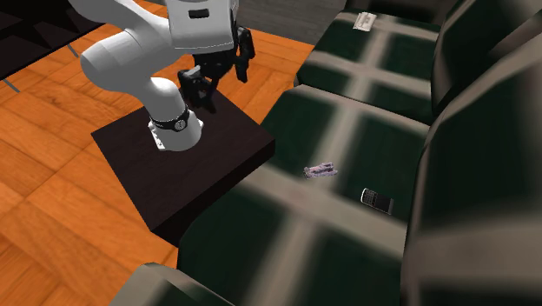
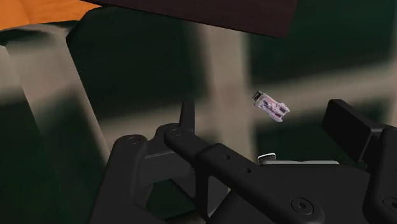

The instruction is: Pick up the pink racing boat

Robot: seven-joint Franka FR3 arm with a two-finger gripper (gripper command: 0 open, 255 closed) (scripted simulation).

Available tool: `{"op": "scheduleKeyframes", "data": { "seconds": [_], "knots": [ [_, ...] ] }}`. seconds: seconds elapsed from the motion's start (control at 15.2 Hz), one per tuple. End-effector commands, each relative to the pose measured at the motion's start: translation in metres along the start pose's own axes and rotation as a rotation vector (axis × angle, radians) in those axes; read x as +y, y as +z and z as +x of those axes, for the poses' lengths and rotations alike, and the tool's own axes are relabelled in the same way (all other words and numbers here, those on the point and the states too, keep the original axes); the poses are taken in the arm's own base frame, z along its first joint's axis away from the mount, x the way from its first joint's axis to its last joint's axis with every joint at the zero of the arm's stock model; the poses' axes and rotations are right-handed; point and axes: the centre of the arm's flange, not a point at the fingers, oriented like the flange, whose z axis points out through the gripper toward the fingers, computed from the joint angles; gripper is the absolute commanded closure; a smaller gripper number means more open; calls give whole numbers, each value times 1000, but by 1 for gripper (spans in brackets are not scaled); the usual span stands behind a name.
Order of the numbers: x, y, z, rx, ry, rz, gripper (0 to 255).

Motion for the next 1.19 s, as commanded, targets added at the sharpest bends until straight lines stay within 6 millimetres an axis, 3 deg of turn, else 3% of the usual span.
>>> {"op": "scheduleKeyframes", "data": {
  "seconds": [0.0,1.12],
  "knots": [
    [-8,22,15,4,-48,-15,0],
    [-103,203,118,14,-448,-140,0]
  ]
}}
